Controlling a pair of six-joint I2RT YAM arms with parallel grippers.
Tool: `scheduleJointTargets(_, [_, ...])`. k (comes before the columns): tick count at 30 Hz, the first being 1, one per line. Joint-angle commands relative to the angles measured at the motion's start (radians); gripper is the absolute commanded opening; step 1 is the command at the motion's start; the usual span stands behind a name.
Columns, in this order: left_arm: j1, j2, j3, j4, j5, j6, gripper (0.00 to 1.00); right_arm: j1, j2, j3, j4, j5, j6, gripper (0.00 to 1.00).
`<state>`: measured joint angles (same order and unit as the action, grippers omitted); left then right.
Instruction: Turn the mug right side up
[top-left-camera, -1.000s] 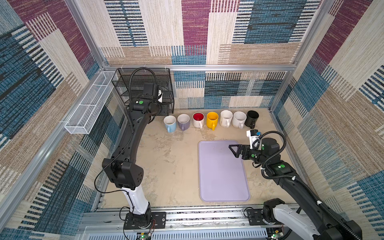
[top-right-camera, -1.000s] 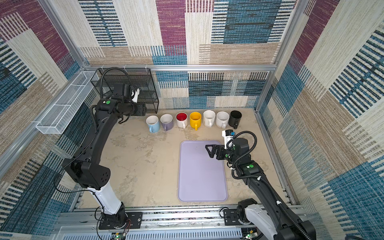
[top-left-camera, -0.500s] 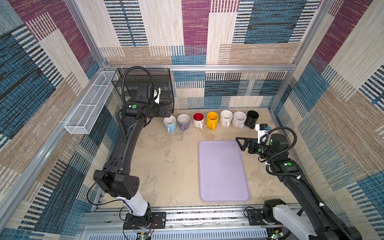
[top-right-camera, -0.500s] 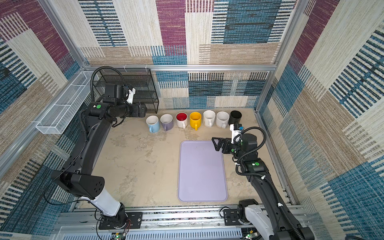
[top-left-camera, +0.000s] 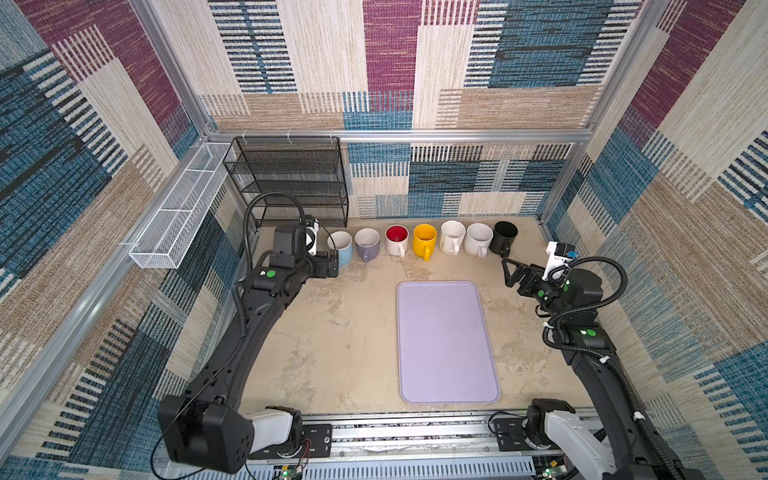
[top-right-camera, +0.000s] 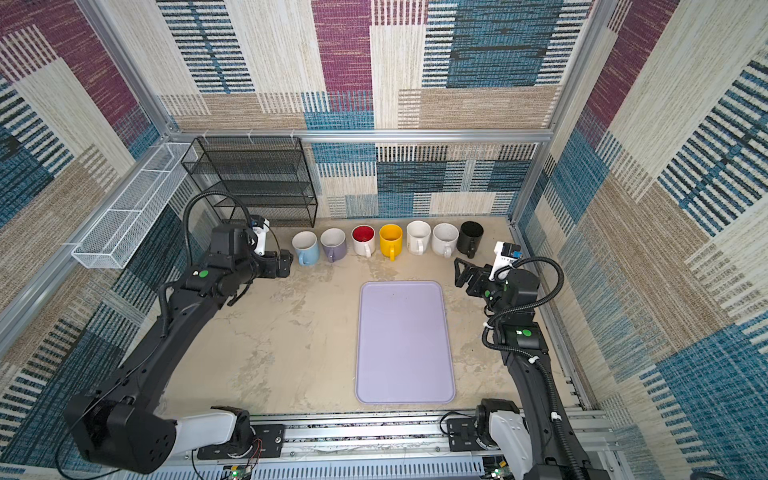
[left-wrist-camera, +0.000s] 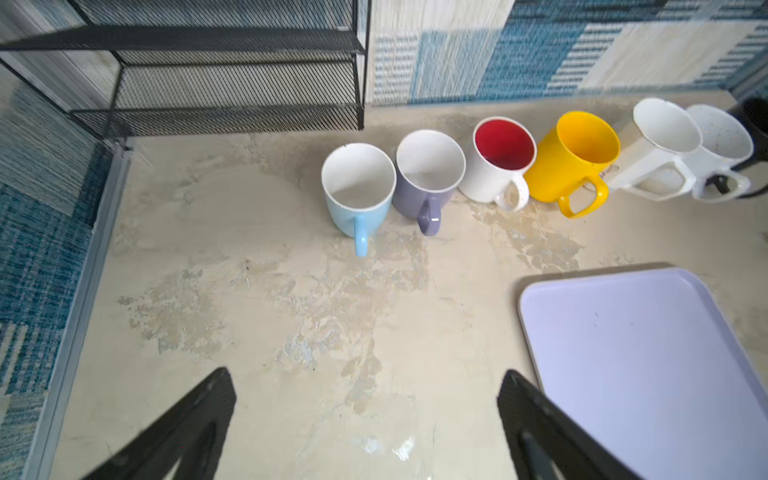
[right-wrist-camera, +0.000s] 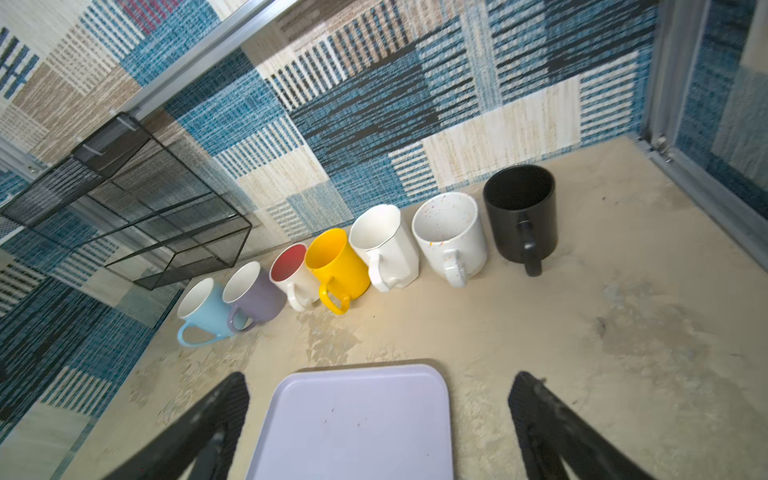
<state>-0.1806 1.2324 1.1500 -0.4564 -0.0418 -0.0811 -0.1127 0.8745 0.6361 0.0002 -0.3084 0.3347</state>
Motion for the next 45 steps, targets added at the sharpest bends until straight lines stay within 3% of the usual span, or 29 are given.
scheduleJointTargets(1, [0.008,-0.066,-0.131,0.264,-0.095,-0.003,0.99,-0.022,0.007,-0.034,0.129,0.062,-0.044,1.00])
scheduleJointTargets(8, [0.035,-0.102,-0.437,0.534,-0.302,0.029,0.99,-0.123,0.067,-0.144,0.328,-0.002,-0.038,1.00])
scheduleJointTargets(14, [0.081,-0.056,-0.653,0.896,-0.324,0.053,0.99,-0.162,0.159,-0.208,0.465,0.007,-0.042,1.00])
scheduleJointTargets(26, [0.174,0.114,-0.818,1.285,-0.176,0.049,0.99,-0.161,0.366,-0.329,0.814,0.092,-0.077,1.00])
scheduleJointTargets(33, [0.183,0.204,-0.872,1.444,-0.201,0.022,0.99,-0.161,0.475,-0.371,0.955,0.098,-0.109,1.00])
scheduleJointTargets(37, [0.190,0.299,-0.821,1.451,-0.045,0.082,0.99,-0.148,0.539,-0.395,1.092,0.053,-0.119,1.00])
scheduleJointTargets(40, [0.190,0.287,-0.717,1.218,-0.095,0.049,0.99,-0.042,0.548,-0.416,1.164,0.182,-0.219,1.00])
scheduleJointTargets(41, [0.190,0.318,-0.741,1.327,-0.106,0.059,0.99,0.026,0.557,-0.421,1.174,0.264,-0.269,1.00])
scheduleJointTargets(43, [0.194,0.291,-0.736,1.258,-0.117,0.035,0.99,0.126,0.689,-0.440,1.343,0.371,-0.360,1.00])
scheduleJointTargets(44, [0.196,0.294,-0.732,1.258,-0.120,0.035,0.99,0.131,0.680,-0.444,1.367,0.380,-0.360,1.00])
scheduleJointTargets(45, [0.196,0.310,-0.742,1.308,-0.121,0.040,0.99,0.130,0.642,-0.439,1.272,0.437,-0.325,1.00])
